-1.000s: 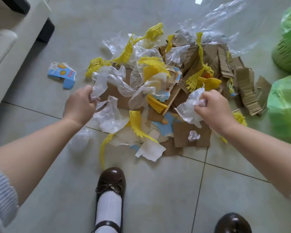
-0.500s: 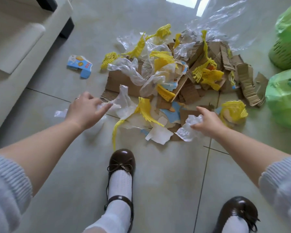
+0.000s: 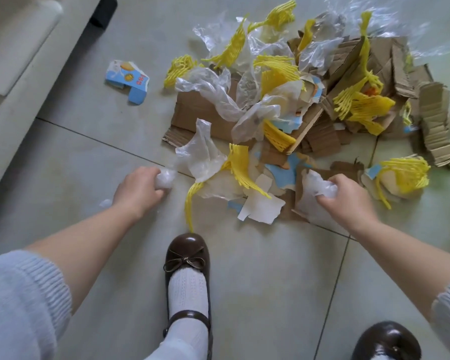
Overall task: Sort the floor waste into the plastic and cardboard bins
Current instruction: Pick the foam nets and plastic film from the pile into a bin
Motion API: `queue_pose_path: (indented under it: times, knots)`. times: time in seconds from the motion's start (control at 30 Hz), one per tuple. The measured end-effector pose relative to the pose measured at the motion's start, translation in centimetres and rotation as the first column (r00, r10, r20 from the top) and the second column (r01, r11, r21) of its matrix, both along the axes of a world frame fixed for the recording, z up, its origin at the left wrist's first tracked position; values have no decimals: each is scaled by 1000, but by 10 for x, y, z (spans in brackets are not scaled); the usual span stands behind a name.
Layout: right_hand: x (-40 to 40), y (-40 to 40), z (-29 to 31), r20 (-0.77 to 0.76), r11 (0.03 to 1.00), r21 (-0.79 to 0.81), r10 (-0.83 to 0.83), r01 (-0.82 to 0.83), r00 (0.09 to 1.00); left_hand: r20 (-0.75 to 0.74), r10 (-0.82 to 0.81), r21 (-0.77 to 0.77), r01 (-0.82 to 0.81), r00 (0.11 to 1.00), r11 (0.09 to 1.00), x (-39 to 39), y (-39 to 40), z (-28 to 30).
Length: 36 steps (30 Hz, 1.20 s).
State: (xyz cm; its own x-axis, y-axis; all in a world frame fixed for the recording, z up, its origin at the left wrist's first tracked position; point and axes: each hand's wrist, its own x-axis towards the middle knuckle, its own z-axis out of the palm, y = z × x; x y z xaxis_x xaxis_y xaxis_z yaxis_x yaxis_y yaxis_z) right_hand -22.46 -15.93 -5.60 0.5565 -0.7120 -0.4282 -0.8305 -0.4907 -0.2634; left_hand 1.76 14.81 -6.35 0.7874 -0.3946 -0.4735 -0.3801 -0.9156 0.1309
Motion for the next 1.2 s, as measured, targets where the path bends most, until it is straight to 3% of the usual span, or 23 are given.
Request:
queue_pose_path:
  times: [0.17, 0.3, 0.37, 0.43, 0.53, 0.6, 0.73, 0.83, 1.0, 1.2]
  knots:
    - [36, 13, 31, 314, 985, -54, 171, -162, 934, 107, -1, -151, 18, 994, 988, 9, -19, 10]
    - [68, 31, 42, 483, 989, -3, 130, -147, 866, 119, -8, -362, 51, 993, 931, 7, -37, 17]
    - [76, 39, 42, 464, 966, 47, 204, -254, 862, 59, -35, -419, 57, 998, 906, 4, -42, 19]
    - [81, 51, 38, 390, 868, 140, 393, -476, 832, -53, -123, -394, 93, 991, 914, 0, -45, 19]
    - [88, 73, 24, 214, 710, 248, 624, -659, 752, -141, -392, -201, 362, 909, 910, -7, -54, 13]
    - [97, 85, 12, 120, 711, 223, 659, -667, 742, -122, -469, -77, 463, 875, 883, -10, -64, 4]
    - [113, 99, -6, 0, 756, -2, 654, -654, 756, -69, -344, 9, 346, 936, 938, -14, -80, -11]
    - [116, 105, 3, -23, 770, -107, 630, -629, 776, -2, -374, 47, 374, 927, 926, -14, -83, -5]
    - [114, 96, 27, 144, 905, -85, 424, -416, 894, 86, -339, -53, 344, 937, 938, 4, -82, 21]
    - [100, 62, 77, 207, 928, -152, 366, -340, 907, 267, -389, -145, 436, 882, 888, 22, -117, 88]
